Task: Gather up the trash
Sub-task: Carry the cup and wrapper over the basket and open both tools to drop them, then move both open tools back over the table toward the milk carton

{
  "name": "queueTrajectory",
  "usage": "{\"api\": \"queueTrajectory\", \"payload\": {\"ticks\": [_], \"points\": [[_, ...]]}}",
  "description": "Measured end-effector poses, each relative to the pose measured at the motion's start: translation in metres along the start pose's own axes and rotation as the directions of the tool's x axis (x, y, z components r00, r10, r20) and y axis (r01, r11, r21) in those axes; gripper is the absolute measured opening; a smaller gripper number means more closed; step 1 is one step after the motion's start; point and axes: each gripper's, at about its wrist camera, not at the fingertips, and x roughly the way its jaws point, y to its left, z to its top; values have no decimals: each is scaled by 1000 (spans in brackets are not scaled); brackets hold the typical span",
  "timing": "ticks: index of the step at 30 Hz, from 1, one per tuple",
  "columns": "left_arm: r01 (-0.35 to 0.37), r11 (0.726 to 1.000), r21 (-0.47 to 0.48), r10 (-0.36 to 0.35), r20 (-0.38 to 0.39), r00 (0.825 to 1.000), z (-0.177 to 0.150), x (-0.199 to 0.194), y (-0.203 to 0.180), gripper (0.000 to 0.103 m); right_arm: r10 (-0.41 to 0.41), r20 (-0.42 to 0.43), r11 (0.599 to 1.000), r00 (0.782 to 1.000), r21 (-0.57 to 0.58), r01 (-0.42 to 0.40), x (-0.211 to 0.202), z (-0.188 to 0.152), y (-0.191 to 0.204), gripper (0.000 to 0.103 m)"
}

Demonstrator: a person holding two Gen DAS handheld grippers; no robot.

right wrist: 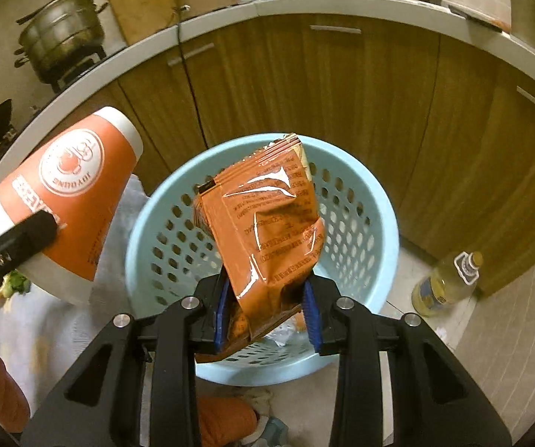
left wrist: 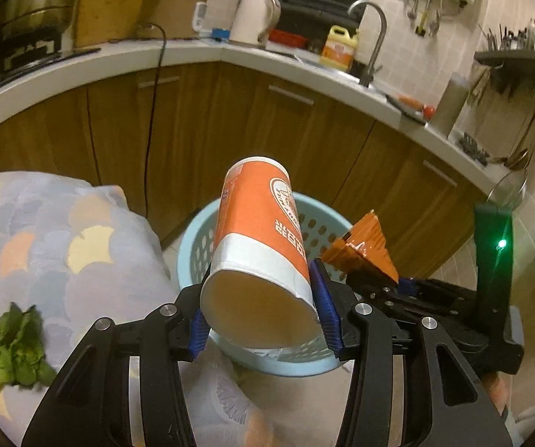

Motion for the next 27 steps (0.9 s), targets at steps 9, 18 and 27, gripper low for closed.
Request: {"api": "queueTrajectory", "payload": {"ticks": [9, 18, 27], "points": [[-11, 1000, 16, 12, -14, 1000, 2, 9, -1, 61, 7, -33, 1000, 999, 10, -7, 9, -1, 0, 66], [-14, 999, -33, 15, 23, 1000, 1, -14, 16, 61, 31, -7, 1000, 1000, 4, -31, -4, 2, 11, 66], [-52, 995, -82, 59, 91, 994, -10, -60, 36, 61, 108, 68, 986, 992, -131, -99, -31, 1, 65, 66]]}}
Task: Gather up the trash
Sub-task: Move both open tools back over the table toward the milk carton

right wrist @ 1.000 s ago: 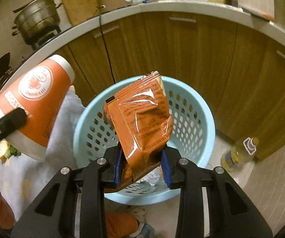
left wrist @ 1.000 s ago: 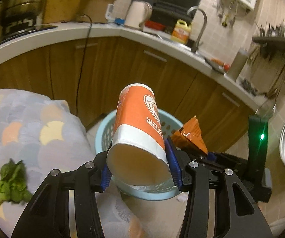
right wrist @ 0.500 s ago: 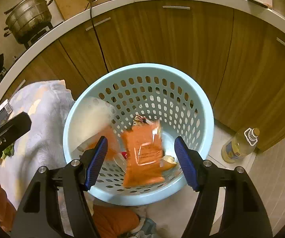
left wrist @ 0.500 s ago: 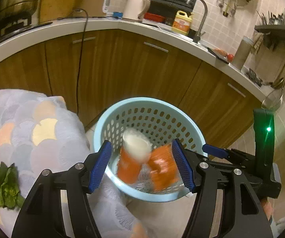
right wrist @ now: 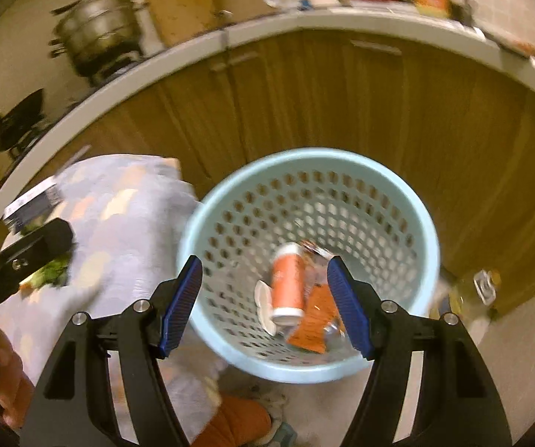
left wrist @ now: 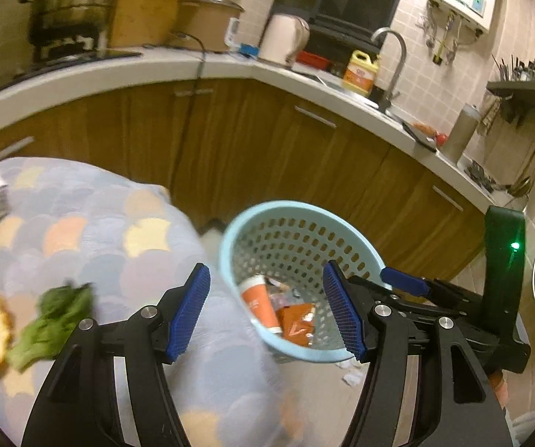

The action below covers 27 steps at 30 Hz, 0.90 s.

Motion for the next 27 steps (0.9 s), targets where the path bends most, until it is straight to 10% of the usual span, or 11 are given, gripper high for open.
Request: {"api": "queueTrajectory", "payload": {"ticks": [10, 20, 27], "points": [[-144, 982, -122, 159, 123, 980, -6, -86, 72, 61, 118, -14, 979, 993, -167, -119, 7, 2, 97, 66], [-353, 915, -197, 388, 187, 902, 7, -159, 172, 76, 196, -53, 934, 979, -293, -203, 30, -15, 199, 66], [-346, 922, -176, 371, 134, 919, 24, -151, 226, 81, 162, -78, 938, 984, -298, -178, 49, -24, 212, 66]]}}
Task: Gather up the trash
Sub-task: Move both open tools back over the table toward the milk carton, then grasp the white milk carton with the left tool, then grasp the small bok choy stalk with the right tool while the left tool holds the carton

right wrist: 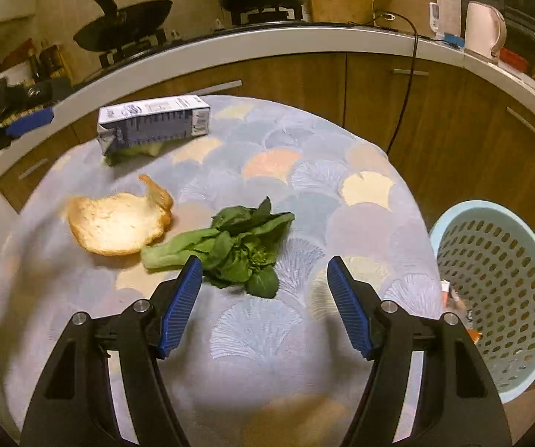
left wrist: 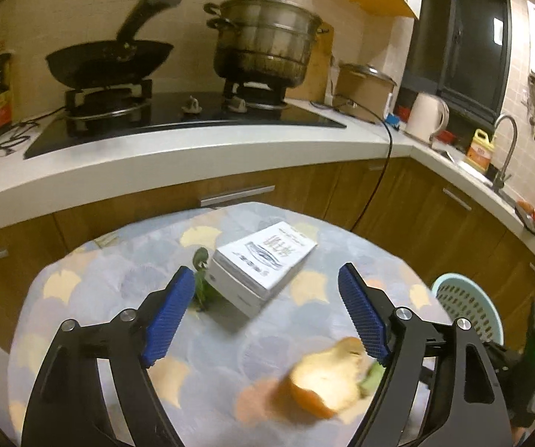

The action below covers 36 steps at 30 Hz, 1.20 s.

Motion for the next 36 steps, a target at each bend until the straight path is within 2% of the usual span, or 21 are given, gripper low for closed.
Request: {"api": "queueTrajectory", "payload": {"ticks": [1, 5, 10, 12, 14, 17, 22, 24, 26, 29, 33, 36], "points": [[31, 999, 11, -31, -23, 999, 4, 8, 3, 87, 2, 2, 1000, 1000, 8, -2, 0, 0, -1, 66], [64, 992, 106, -54, -94, 994, 14, 42, -3, 88, 8, -14, 999, 1000, 42, -7, 5, 0, -8, 66], [37, 982, 183, -5, -169, 986, 17, 78, -6, 88, -3, -13, 1000, 1000, 27, 3, 5, 0, -4, 66], [13, 972, 235, 34, -194, 980, 16, 90, -13, 86, -8, -13, 1000, 1000, 14, 8, 6, 0, -2, 66], [-20, 950, 313, 94, -223, 970, 12, 99, -24, 73, -11, -11, 1000, 1000, 10, 11, 6, 0, -1, 66], [-27, 930, 366, 126, -249, 960, 4, 104, -32, 66, -6, -15, 1000, 1000, 21, 7, 7, 0, -3, 66], [-64, 911, 408, 173, -237, 956, -8, 103, -45, 58, 1, -7, 999, 1000, 35, 0, 6, 0, -5, 66], [-73, 917, 392, 173, -226, 959, -10, 98, -47, 55, 6, 7, 999, 1000, 32, -6, 2, 0, -5, 66], [-57, 941, 333, 134, -212, 968, -8, 86, -43, 51, 10, 14, 999, 1000, 30, -10, 0, 0, -4, 66], [-33, 968, 248, 78, -173, 982, -6, 60, -37, 51, 14, 4, 999, 1000, 33, -14, 1, 4, -6, 66], [-22, 986, 166, 40, -107, 993, -9, 21, -32, 51, 38, -22, 999, 999, 13, -38, 6, 16, -2, 66], [12, 994, 110, -5, -62, 998, -15, -6, -26, 51, 58, -9, 996, 998, -64, -59, -1, 21, 12, 66]]}}
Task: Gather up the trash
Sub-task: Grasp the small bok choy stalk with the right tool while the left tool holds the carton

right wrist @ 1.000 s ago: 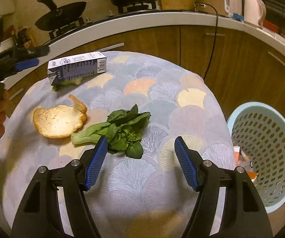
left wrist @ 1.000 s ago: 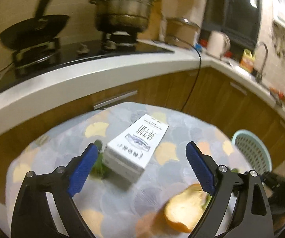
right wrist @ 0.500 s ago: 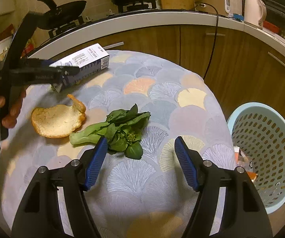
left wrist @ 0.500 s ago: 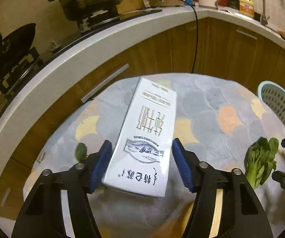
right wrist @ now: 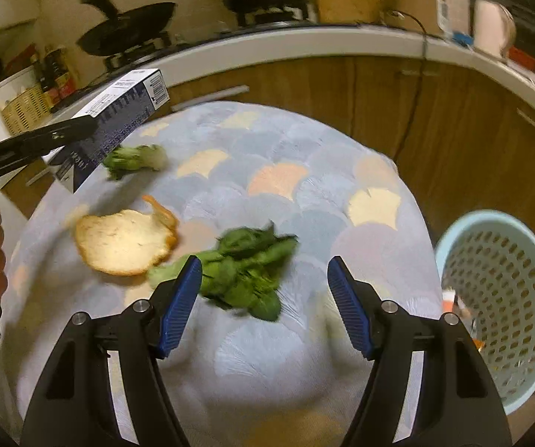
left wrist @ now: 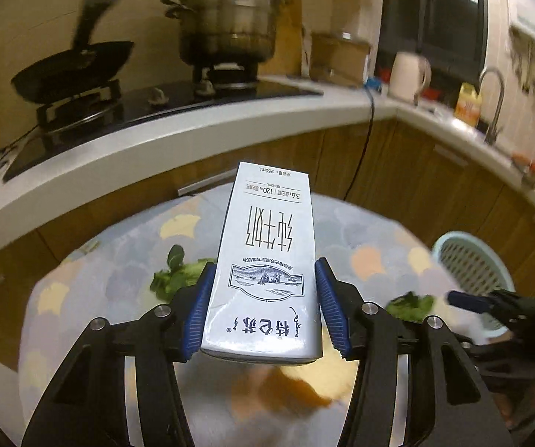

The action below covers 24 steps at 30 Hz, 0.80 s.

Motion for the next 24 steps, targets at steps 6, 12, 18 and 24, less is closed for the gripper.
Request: {"api": "queueTrajectory", "payload": {"ticks": [6, 12, 18, 24], "points": [[32, 998, -51, -31, 20, 999, -13, -20, 6, 51, -1, -121, 997, 993, -80, -9, 34, 16, 6, 69], [43, 998, -44, -42, 24, 999, -21, -31, 4, 51, 85, -197, 986, 977, -124, -110, 35, -3, 18, 54], [74, 995, -65, -73, 20, 997, -28, -30, 5, 51, 219, -214, 946, 952, -193, -261, -17, -29, 49, 32], [95, 992, -87, -93, 25, 995, -34, -33, 5, 51, 245, -193, 922, 950, -258, -290, -41, -32, 58, 32]]}}
